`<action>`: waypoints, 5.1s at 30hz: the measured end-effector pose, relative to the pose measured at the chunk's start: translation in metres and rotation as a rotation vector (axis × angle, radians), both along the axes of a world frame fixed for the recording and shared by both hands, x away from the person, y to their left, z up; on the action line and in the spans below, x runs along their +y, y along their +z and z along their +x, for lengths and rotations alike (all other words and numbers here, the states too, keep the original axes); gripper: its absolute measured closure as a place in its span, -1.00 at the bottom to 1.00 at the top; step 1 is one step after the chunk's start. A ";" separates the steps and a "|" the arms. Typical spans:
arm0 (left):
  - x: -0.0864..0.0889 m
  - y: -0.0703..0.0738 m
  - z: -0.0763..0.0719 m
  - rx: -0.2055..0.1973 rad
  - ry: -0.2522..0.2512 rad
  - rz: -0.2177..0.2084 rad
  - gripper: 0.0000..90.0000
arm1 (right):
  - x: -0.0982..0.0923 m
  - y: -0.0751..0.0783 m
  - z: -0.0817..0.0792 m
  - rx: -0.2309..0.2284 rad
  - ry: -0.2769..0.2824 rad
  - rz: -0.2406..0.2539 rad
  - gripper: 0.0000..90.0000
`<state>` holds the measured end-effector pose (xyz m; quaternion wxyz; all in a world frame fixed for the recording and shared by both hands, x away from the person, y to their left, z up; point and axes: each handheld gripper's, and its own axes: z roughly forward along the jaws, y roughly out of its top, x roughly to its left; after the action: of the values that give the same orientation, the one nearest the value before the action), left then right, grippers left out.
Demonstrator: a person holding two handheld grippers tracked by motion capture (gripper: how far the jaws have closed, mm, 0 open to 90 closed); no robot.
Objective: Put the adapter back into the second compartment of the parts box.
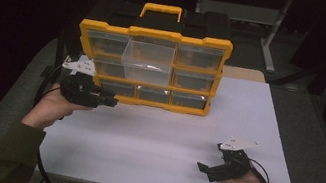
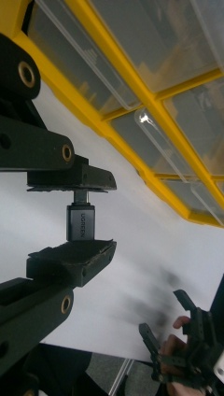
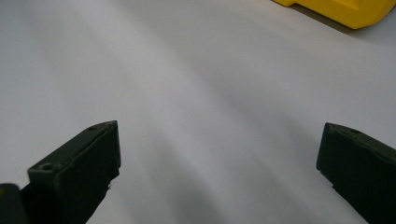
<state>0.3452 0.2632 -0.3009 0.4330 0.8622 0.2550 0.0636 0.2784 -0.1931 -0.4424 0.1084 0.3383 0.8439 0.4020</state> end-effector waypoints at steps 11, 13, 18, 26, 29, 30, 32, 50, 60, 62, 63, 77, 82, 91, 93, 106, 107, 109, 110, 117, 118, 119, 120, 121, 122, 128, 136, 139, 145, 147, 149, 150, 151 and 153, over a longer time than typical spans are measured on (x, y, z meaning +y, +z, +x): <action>0.007 0.022 0.004 0.017 -0.007 -0.028 0.44 | 0.000 0.000 0.000 0.000 -0.002 0.003 -1.00; 0.007 0.024 0.005 0.018 -0.005 -0.028 0.44 | 0.000 0.000 0.000 -0.001 -0.003 0.003 -1.00; 0.008 0.032 0.007 0.019 -0.011 -0.030 0.44 | 0.000 0.000 0.000 0.001 -0.004 0.002 -1.00; 0.009 0.048 0.014 0.029 -0.013 -0.042 0.44 | 0.000 0.000 0.000 0.001 -0.003 0.002 -1.00; 0.009 0.055 0.017 0.027 -0.016 -0.042 0.44 | 0.000 0.000 0.000 0.001 -0.004 0.001 -1.00; 0.009 0.058 0.017 0.026 -0.016 -0.041 0.44 | 0.000 0.000 0.000 0.000 -0.003 0.001 -1.00; 0.010 0.063 0.018 0.023 -0.016 -0.040 0.44 | 0.000 0.000 0.000 0.001 -0.004 0.002 -1.00; 0.008 0.119 0.035 -0.021 -0.038 -0.079 0.44 | 0.000 0.000 0.000 0.003 -0.003 0.006 -1.00; -0.016 0.136 0.044 -0.043 -0.074 -0.078 0.44 | -0.003 0.000 0.000 0.006 -0.005 0.014 -1.00; -0.022 0.138 0.047 -0.046 -0.080 -0.076 0.44 | -0.004 0.000 0.000 0.005 -0.005 0.019 -1.00; -0.024 0.138 0.049 -0.044 -0.079 -0.079 0.44 | -0.004 0.000 0.000 0.005 -0.005 0.019 -1.00; -0.038 0.127 0.061 -0.044 -0.066 -0.098 0.21 | -0.004 0.000 0.000 0.008 -0.007 0.022 -1.00; -0.023 0.128 0.051 -0.067 -0.045 -0.105 -0.03 | -0.001 0.000 0.002 0.009 0.000 0.018 -1.00; 0.002 0.124 0.027 -0.125 -0.011 -0.097 -0.39 | 0.001 0.000 0.003 0.008 0.004 0.015 -1.00; 0.006 0.119 0.023 -0.130 -0.005 -0.091 -0.44 | 0.001 0.001 0.003 0.005 0.005 0.016 -1.00; 0.018 0.072 0.005 -0.151 0.026 -0.063 -0.69 | 0.002 0.001 0.003 0.004 0.000 0.012 -1.00; 0.018 0.064 0.003 -0.156 0.034 -0.052 -0.70 | 0.002 0.001 0.003 0.004 0.000 0.011 -1.00; 0.017 0.056 0.000 -0.165 0.039 -0.048 -0.71 | 0.002 0.001 0.003 0.002 0.001 0.009 -1.00; 0.017 0.052 -0.001 -0.162 0.043 -0.051 -0.71 | 0.002 0.001 0.002 0.004 0.000 0.010 -1.00; 0.016 0.026 -0.008 -0.178 0.067 -0.034 -0.79 | 0.002 0.001 0.002 0.002 0.001 0.008 -1.00; 0.016 0.026 -0.008 -0.178 0.067 -0.034 -0.79 | 0.002 0.001 0.002 0.003 0.001 0.009 -1.00; 0.016 0.020 -0.010 -0.188 0.072 -0.035 -0.81 | 0.002 0.001 0.002 0.002 0.001 0.009 -1.00; 0.016 0.020 -0.010 -0.188 0.072 -0.035 -0.82 | 0.002 0.001 0.002 0.001 0.001 0.009 -1.00; 0.016 0.017 -0.011 -0.190 0.073 -0.030 -0.82 | 0.002 0.001 0.002 0.001 0.001 0.010 -1.00; 0.017 0.011 -0.013 -0.200 0.077 -0.040 -0.83 | 0.002 0.001 0.002 0.000 0.001 0.010 -1.00; 0.018 -0.008 -0.020 -0.193 0.084 -0.054 -0.90 | 0.002 0.001 0.002 0.000 0.001 0.009 -1.00; 0.014 -0.036 -0.032 -0.195 0.082 -0.040 -0.98 | 0.002 0.001 0.001 0.001 0.002 0.007 -1.00; 0.013 -0.052 -0.038 -0.198 0.088 -0.050 -0.98 | 0.002 0.001 0.001 0.000 0.002 0.006 -1.00; 0.013 -0.072 -0.042 -0.175 0.093 -0.047 -1.00 | 0.002 0.001 0.001 0.000 0.002 0.006 -1.00; 0.013 -0.079 -0.044 -0.172 0.094 -0.051 -1.00 | 0.002 0.001 0.001 -0.001 0.002 0.005 -1.00; 0.012 -0.086 -0.045 -0.164 0.097 -0.052 -1.00 | 0.002 0.001 0.001 0.000 0.002 0.005 -1.00; 0.012 -0.090 -0.046 -0.162 0.101 -0.051 -1.00 | 0.002 0.000 0.001 -0.001 0.002 0.005 -1.00; 0.012 -0.093 -0.046 -0.160 0.103 -0.052 -1.00 | 0.002 0.000 0.001 -0.001 0.002 0.004 -1.00; 0.012 -0.099 -0.047 -0.153 0.102 -0.051 -1.00 | 0.002 0.000 0.001 -0.001 0.002 0.004 -1.00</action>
<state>0.2985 0.2757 -0.3997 0.4694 0.8294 0.2661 0.1446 0.2797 -0.1913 -0.4419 0.1075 0.3374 0.8434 0.4040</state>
